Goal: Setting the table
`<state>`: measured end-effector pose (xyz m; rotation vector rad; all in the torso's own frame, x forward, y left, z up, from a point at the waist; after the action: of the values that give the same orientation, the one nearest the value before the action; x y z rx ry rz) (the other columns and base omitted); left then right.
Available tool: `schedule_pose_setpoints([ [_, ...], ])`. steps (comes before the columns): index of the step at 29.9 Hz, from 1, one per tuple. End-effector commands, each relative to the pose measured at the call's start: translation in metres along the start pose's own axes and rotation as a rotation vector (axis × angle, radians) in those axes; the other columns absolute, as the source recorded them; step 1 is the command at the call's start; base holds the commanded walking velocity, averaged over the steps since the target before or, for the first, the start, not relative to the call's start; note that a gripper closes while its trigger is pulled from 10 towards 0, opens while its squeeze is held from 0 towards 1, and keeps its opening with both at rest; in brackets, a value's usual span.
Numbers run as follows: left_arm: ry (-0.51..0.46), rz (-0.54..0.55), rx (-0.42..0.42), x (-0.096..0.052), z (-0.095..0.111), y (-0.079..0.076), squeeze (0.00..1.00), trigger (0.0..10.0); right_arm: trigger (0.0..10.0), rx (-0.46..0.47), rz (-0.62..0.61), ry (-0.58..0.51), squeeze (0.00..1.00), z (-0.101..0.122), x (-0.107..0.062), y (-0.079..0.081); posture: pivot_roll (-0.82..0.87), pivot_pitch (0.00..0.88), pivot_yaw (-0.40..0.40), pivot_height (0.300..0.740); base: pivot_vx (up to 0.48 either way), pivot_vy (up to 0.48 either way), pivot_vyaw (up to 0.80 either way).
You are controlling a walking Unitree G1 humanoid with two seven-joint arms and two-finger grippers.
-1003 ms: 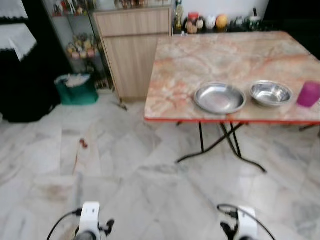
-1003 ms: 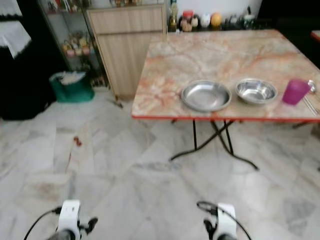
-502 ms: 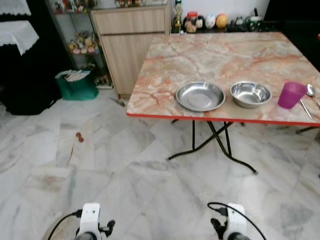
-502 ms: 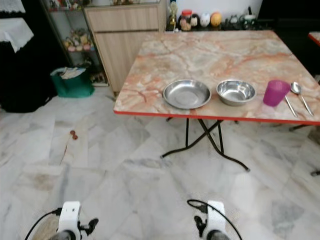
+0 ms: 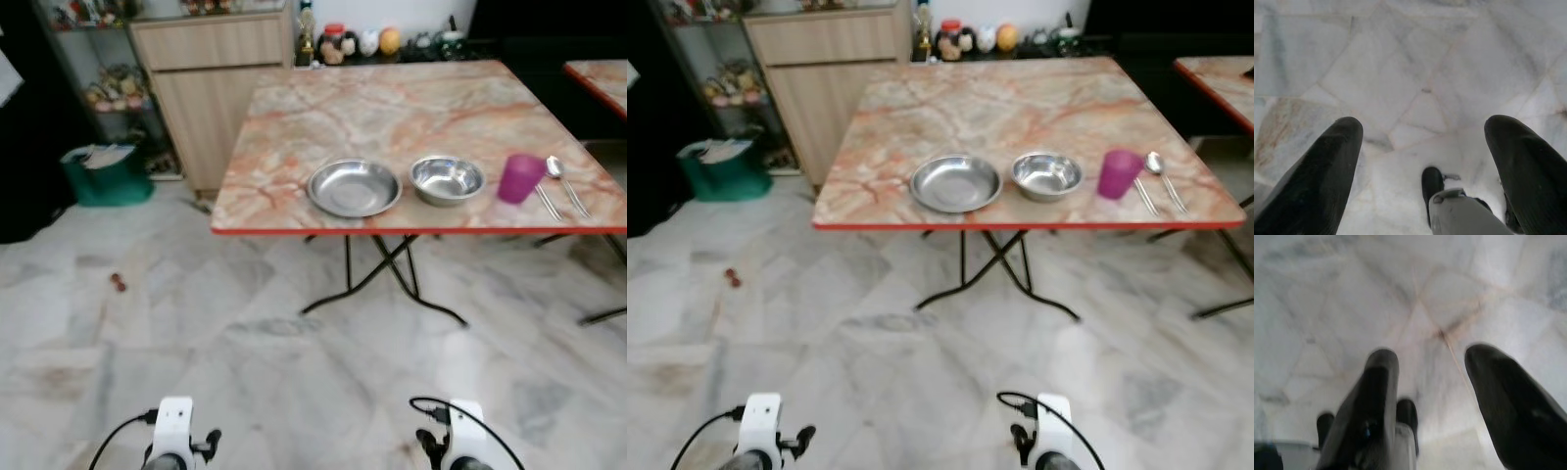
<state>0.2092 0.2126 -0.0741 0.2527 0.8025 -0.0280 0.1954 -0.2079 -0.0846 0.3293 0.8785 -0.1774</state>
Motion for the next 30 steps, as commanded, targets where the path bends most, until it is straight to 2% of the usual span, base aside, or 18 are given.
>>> schedule_pose_setpoints([
  [1, 0.023, 0.011, -0.004, -0.002, -0.009, 0.004, 0.0, 10.0, 10.0, 0.006, 0.003, 0.002, 0.0, 0.001, 0.0, -0.001, -0.04, 0.0, 0.054, 0.74, 0.0, 0.0, 0.0],
  [14, 0.001, -0.003, -0.015, -0.002, -0.005, 0.002, 0.0, 10.0, 10.0, 0.016, -0.009, 0.021, 0.0, -0.006, -0.002, -0.006, -0.04, 0.0, 0.06, 0.74, 0.019, 0.0, 0.0],
  [22, 0.001, -0.013, -0.013, -0.002, -0.005, -0.001, 0.0, 10.0, 10.0, 0.008, 0.002, 0.037, 0.0, -0.013, 0.0, 0.006, -0.04, 0.0, 0.057, 0.74, 0.274, 0.0, -0.49],
  [30, 0.003, -0.011, -0.015, -0.003, -0.007, -0.001, 0.0, 10.0, 10.0, 0.005, 0.033, -0.007, 0.0, -0.002, 0.004, 0.021, -0.04, 0.0, 0.053, 0.74, 0.288, 0.0, 0.0],
])
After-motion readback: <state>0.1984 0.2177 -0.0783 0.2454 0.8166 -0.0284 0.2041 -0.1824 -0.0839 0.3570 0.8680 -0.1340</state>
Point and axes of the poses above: a point about 5 cm out from each wrist's last joint towards the gripper, its own x axis pointing out of the wrist towards the gripper, its own z axis along the axis of the wrist's last joint, y = z × x, the point moved 1 cm from there along x, pointing out of the wrist towards the gripper, and after that the axes turned 14 degrees about x, right-handed, at the moved point
